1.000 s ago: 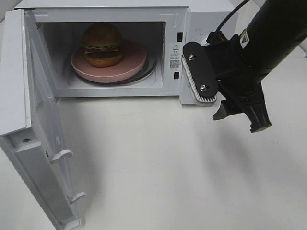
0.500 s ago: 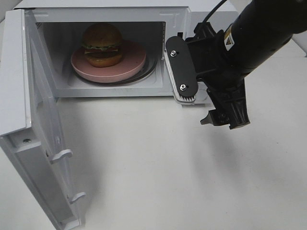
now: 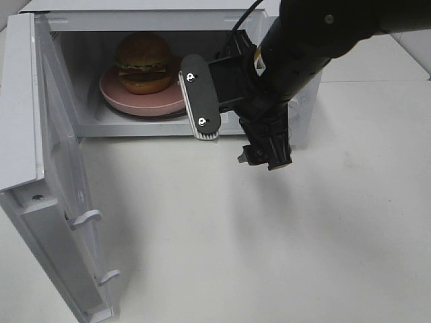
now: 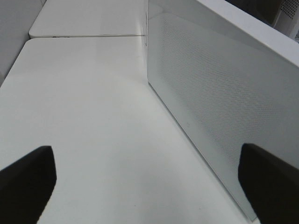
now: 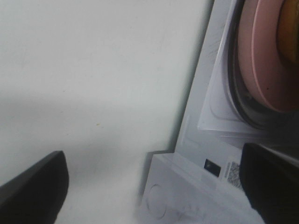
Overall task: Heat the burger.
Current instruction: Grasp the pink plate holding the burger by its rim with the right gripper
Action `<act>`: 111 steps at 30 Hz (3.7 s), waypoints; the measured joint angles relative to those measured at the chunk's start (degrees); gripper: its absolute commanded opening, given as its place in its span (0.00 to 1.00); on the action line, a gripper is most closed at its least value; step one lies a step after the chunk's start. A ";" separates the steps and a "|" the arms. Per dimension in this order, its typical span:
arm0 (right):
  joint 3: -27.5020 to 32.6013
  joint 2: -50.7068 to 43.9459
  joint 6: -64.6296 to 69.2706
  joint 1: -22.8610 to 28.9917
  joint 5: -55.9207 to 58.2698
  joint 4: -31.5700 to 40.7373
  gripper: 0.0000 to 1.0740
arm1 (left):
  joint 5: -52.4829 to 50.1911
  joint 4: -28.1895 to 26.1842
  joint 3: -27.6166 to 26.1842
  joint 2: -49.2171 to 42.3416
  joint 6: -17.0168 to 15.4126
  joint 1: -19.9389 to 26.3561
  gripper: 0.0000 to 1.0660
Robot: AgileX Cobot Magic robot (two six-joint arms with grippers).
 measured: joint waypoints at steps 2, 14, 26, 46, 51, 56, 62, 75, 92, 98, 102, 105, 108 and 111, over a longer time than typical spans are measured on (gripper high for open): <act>-0.80 0.86 0.00 0.17 -0.40 0.00 0.88 | 0.00 0.00 0.00 0.00 0.00 0.00 0.92; -9.80 10.71 0.00 0.23 -3.27 -0.06 0.86 | 0.00 0.00 0.00 0.00 0.00 0.00 0.92; -17.42 17.42 0.34 0.23 -3.84 -0.23 0.84 | 0.00 0.00 0.00 0.00 0.00 0.00 0.92; -31.46 29.85 1.60 0.23 -4.98 -1.55 0.82 | 0.00 0.00 0.00 0.00 0.00 0.00 0.92; -34.84 32.43 1.60 0.11 -4.98 -1.60 0.81 | 0.00 0.00 0.00 0.00 0.00 0.00 0.92; -36.73 34.32 1.78 -0.40 -4.81 -1.60 0.80 | 0.00 0.00 0.00 0.00 0.00 0.00 0.92; -37.93 34.61 1.83 -1.09 -4.81 -2.06 0.80 | 0.00 0.00 0.00 0.00 0.00 0.00 0.92; -45.72 40.79 2.86 -1.09 -4.98 -1.83 0.77 | 0.00 0.00 0.00 0.00 0.00 0.00 0.92; -50.31 43.89 5.27 -0.46 -5.16 0.80 0.61 | 0.00 0.00 0.00 0.00 0.00 0.00 0.92; -50.31 43.89 7.16 -0.40 -4.81 1.43 0.43 | 0.00 0.00 0.00 0.00 0.00 0.00 0.92; -50.31 44.12 7.73 -0.23 -3.78 2.75 0.21 | 0.00 0.00 0.00 0.00 0.00 0.00 0.92; -50.31 44.35 8.08 0.06 -4.35 4.35 0.10 | 0.00 0.00 0.00 0.00 0.00 0.00 0.92; -50.31 44.46 8.82 0.34 -4.76 5.27 0.02 | 0.00 0.00 0.00 0.00 0.00 0.00 0.92; -50.31 44.46 8.88 0.46 -5.21 5.73 0.00 | 0.00 0.00 0.00 0.00 0.00 0.00 0.92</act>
